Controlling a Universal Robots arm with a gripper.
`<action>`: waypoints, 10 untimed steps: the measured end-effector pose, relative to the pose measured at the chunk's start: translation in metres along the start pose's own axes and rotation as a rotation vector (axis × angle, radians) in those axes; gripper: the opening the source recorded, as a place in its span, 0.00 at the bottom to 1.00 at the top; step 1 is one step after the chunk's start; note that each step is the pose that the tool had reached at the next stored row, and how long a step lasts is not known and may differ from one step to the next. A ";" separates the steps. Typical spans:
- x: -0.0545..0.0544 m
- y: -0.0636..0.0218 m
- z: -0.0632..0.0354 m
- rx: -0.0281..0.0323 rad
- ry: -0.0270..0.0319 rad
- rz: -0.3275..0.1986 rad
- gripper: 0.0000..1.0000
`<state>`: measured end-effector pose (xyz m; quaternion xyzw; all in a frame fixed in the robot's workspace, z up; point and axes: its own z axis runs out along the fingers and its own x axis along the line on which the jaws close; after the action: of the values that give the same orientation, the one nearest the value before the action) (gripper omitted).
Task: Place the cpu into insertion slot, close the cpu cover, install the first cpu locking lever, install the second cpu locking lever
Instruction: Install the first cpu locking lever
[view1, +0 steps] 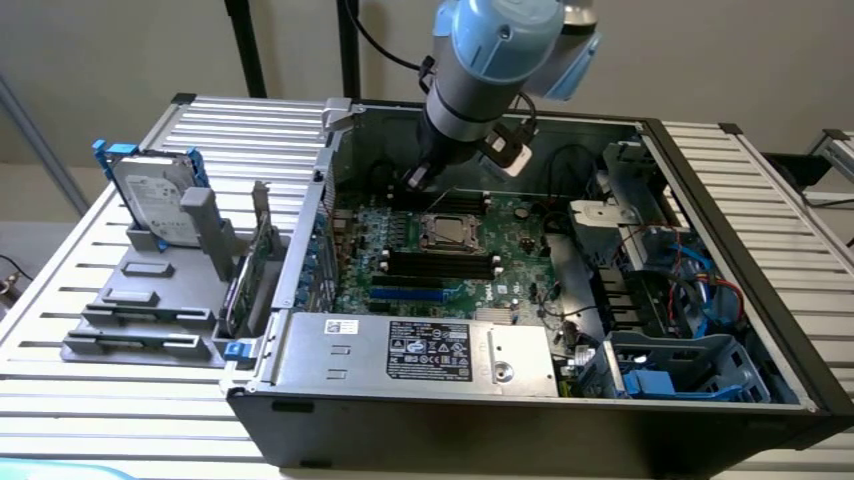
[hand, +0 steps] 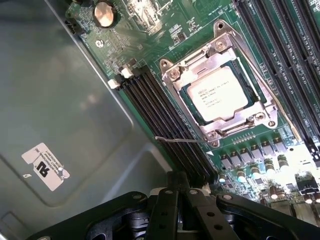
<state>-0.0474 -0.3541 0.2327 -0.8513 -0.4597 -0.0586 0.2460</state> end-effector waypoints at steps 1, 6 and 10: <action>0.000 0.0002 0.0006 -0.0005 -0.0004 0.000 0.11; -0.002 0.0021 0.0051 -0.0072 -0.0095 0.002 0.11; -0.003 0.0035 0.0082 -0.0183 -0.0238 0.004 0.11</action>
<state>-0.0475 -0.3542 0.2232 -0.8550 -0.4604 -0.0522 0.2329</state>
